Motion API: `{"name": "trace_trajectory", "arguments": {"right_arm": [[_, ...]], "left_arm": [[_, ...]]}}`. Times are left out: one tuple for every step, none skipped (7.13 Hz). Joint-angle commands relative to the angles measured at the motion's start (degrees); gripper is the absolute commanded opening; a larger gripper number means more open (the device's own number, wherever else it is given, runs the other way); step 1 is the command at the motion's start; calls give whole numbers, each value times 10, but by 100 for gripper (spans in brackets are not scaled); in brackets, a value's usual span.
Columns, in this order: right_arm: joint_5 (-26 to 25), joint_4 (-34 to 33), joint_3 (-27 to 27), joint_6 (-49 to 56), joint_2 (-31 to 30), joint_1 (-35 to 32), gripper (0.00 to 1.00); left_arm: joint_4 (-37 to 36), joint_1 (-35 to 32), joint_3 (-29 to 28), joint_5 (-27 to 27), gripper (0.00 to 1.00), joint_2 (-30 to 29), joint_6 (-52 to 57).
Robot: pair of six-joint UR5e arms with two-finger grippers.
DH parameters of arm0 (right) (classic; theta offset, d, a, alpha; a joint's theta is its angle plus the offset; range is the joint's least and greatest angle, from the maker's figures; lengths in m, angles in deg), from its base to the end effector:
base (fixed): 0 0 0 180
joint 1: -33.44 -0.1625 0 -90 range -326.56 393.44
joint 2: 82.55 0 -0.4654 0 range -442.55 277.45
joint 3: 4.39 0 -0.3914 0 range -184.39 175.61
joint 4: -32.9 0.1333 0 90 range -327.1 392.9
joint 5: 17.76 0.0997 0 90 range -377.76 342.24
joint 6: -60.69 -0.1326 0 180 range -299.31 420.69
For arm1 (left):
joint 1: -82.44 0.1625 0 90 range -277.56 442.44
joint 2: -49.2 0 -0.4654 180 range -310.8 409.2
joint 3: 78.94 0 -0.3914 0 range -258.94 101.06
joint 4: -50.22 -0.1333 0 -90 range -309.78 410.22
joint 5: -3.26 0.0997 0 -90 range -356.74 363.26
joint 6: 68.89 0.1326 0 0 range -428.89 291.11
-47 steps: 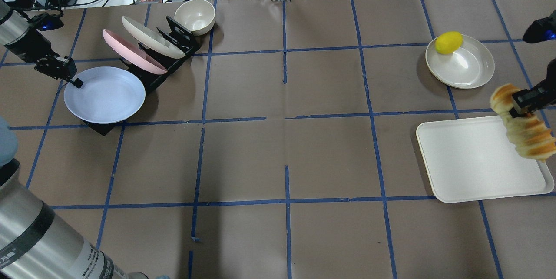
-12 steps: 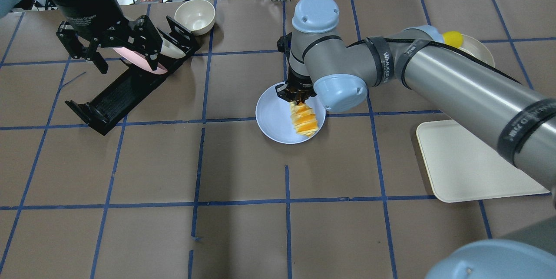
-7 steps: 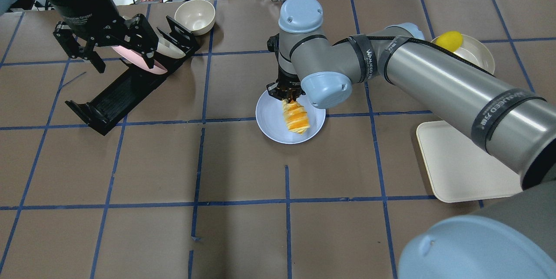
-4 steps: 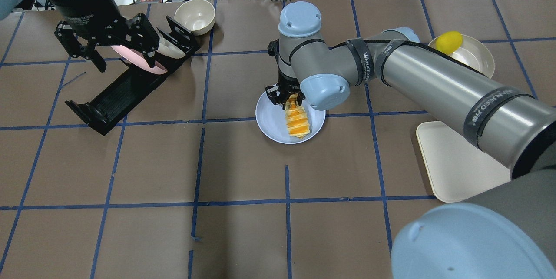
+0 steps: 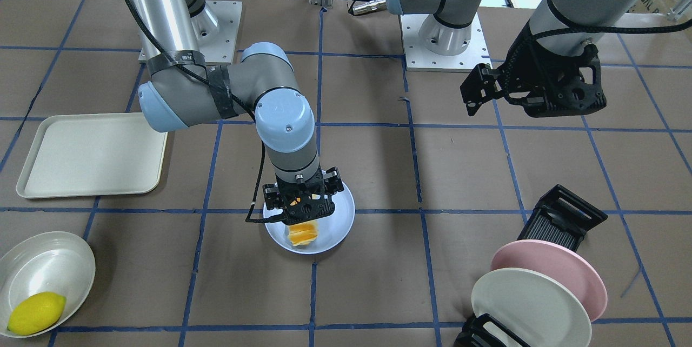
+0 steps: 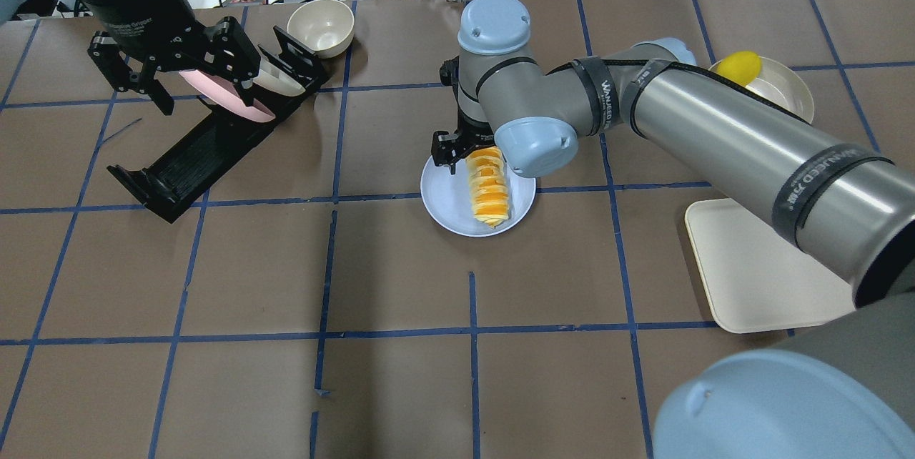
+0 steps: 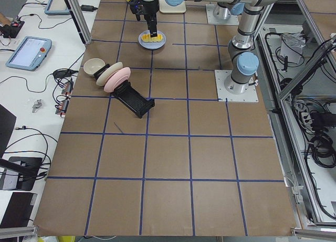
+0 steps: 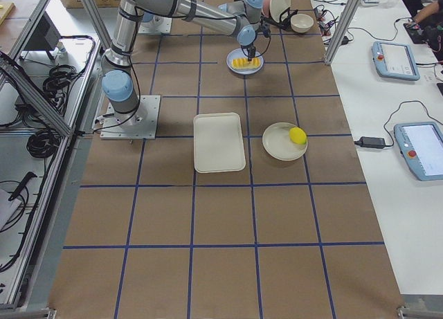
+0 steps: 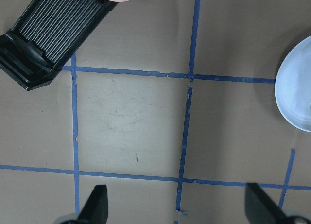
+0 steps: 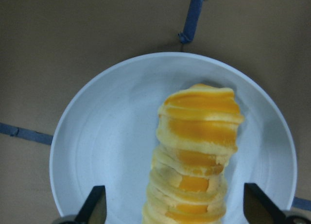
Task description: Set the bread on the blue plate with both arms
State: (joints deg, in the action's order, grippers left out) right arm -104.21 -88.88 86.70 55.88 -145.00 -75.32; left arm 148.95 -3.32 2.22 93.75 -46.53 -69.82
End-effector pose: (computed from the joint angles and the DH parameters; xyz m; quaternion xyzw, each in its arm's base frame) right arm 0.3480 -0.5847 0.2608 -0.1222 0.9916 -0.0205 0.0359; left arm -0.0931 -0.5319 0.5051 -0.0448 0.9978 0.0491 0.0029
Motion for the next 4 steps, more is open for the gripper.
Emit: {"name": "trace_trajectory", "arguments": {"right_arm": [[-47, 4, -7, 6, -56, 18, 100], [-46, -6, -9, 6, -67, 52, 100], [-47, -6, -4, 35, -98, 91, 100], [-48, 59, 6, 50, -152, 120, 100]], "left_arm": [[0, 1, -1, -15, 100, 2, 0], [0, 2, -1, -15, 100, 1, 6], [0, 2, -1, -13, 100, 1, 7], [0, 1, 0, -13, 100, 1, 6]]}}
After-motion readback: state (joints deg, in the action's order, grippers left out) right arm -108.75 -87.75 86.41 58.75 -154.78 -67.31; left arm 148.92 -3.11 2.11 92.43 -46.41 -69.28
